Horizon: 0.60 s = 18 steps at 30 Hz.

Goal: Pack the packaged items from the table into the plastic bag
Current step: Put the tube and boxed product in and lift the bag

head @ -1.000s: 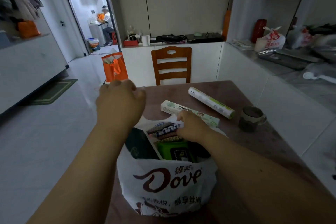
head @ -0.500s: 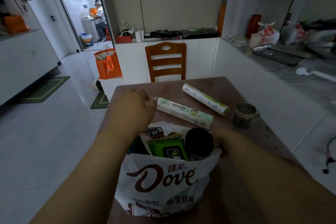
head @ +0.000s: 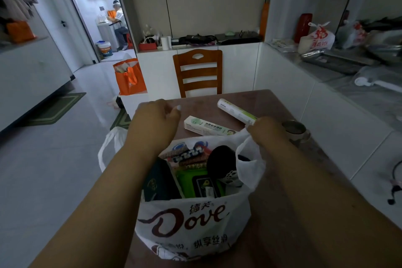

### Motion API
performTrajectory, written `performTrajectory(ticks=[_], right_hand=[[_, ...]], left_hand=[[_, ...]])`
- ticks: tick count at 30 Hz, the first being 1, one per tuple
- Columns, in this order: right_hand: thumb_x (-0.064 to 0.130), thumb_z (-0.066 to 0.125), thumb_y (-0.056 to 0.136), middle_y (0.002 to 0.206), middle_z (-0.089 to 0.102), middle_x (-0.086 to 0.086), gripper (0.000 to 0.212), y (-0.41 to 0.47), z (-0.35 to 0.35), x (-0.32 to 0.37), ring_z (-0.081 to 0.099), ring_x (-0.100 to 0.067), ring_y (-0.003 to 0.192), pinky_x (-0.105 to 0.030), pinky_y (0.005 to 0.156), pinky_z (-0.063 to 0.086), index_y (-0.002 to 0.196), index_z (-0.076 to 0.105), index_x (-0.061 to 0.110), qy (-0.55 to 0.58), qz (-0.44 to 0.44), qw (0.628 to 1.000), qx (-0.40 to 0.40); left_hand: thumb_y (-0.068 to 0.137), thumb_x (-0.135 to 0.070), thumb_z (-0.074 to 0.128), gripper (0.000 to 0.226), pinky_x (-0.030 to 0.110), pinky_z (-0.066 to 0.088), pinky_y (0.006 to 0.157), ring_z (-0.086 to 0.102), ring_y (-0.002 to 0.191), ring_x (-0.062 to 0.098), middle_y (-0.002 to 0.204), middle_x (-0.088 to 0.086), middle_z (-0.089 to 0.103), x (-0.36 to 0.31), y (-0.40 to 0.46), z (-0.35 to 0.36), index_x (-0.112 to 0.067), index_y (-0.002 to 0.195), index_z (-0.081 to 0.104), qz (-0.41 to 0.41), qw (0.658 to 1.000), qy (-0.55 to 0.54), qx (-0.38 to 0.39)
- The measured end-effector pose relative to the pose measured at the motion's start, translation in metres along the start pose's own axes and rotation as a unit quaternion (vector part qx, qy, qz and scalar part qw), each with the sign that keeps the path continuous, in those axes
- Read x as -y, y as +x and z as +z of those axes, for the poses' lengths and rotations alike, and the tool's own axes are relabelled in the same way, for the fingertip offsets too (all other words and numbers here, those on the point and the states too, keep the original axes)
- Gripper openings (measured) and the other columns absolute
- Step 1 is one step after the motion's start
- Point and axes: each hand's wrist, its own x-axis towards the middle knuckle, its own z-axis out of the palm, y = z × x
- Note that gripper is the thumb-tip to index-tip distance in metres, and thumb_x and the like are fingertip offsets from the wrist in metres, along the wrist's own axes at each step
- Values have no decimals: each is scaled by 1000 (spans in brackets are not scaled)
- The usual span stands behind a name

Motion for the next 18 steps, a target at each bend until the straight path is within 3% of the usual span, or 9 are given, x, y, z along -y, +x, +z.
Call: performTrajectory(ticks=[5,8,11,15,18], right_hand=[[52,55,86,126,58,-12,62,-8,1,-2,59,-33,111,-40,93,50,130,53,9,-76,-19,997,20],[52,53,87,119,64,-11,57,-9,-1,0,61,-28,107,-39,94,50,125,56,10,-85,-18,995,45],[52,59,84,117,64,-11,59,0,-3,5,62,-29,104,-38,88,53,125,56,11,-15,0,998,56],[51,65,80,118,62,-11,65,21,-4,21,62,-25,93,-29,66,49,132,52,12,77,2,995,66],[46,63,84,117,65,-11,59,42,4,30,60,-22,85,-30,68,45,130,53,12,59,-36,996,57]], left_hand=[[92,-49,44,43,29,49,74,63,76,18,95,6,73,-5,5,8,-15,97,71,5,999,29,30],[94,-47,44,32,18,34,51,49,60,1,75,-4,61,-15,11,14,-21,83,60,-6,996,7,89],[95,-47,42,35,19,29,49,46,59,2,66,-5,54,-27,23,22,-19,78,55,-6,992,-5,125],[96,-47,41,40,25,35,56,49,65,11,78,1,57,-45,46,43,-11,92,59,-38,980,-38,190],[96,-42,43,48,32,42,83,55,100,22,117,11,60,-54,69,66,-6,125,55,-134,953,-140,233]])
